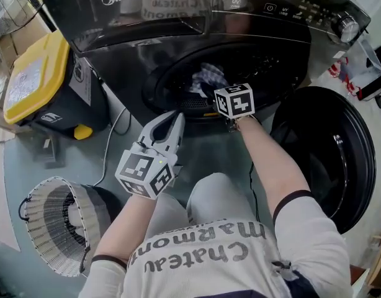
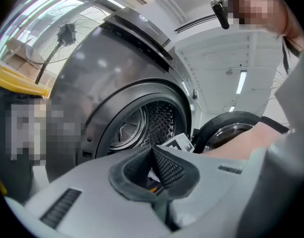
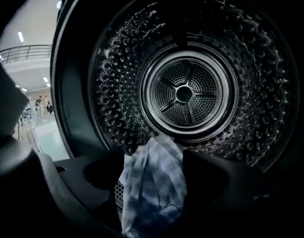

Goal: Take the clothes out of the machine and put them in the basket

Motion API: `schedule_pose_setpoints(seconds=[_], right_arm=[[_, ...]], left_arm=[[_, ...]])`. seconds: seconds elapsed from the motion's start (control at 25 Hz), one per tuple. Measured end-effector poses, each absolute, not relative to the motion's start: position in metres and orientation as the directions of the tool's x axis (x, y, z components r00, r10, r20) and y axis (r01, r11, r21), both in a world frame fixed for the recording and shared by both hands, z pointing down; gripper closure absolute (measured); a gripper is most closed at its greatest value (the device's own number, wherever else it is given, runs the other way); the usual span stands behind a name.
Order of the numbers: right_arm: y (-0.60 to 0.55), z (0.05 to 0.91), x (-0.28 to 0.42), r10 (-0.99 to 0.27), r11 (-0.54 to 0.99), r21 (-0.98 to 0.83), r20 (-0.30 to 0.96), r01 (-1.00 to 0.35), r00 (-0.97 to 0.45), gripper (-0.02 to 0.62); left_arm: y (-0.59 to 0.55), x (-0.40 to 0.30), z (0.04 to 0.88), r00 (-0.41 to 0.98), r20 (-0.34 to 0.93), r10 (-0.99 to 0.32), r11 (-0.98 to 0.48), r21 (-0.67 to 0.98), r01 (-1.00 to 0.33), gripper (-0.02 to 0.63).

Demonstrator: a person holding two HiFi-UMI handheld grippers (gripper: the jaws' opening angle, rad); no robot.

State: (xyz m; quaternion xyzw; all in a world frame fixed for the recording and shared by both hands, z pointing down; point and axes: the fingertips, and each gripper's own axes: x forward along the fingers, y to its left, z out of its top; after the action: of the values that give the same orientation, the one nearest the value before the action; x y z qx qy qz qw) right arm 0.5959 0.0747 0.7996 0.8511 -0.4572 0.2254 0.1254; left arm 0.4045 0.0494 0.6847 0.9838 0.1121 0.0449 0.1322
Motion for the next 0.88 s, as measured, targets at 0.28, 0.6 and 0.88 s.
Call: schedule_pose_setpoints(seconds=[0.28, 0.6, 0.88], right_arm=[[0.075, 0.842, 0.601, -0.629, -0.6, 0.022, 0.605, -0.8, 0.488, 0.239], [0.073, 0.854, 0.598, -0.63, -0.593, 0.056, 0.59, -0.803, 0.506, 0.241], [0.076, 0.856, 0.602, -0.636, -0.607, 0.04, 0.574, -0.794, 0.515, 0.245]], left_arm=[[0.056, 0.397, 0.692, 0.959, 0.084, 0.271, -0.935, 0.261, 0.242, 0.598], [0.063, 0.398, 0.701, 0.956, 0.073, 0.285, -0.922, 0.294, 0.253, 0.598], [0.056, 0.397, 0.698, 0.963, 0.056, 0.265, -0.918, 0.321, 0.234, 0.598]])
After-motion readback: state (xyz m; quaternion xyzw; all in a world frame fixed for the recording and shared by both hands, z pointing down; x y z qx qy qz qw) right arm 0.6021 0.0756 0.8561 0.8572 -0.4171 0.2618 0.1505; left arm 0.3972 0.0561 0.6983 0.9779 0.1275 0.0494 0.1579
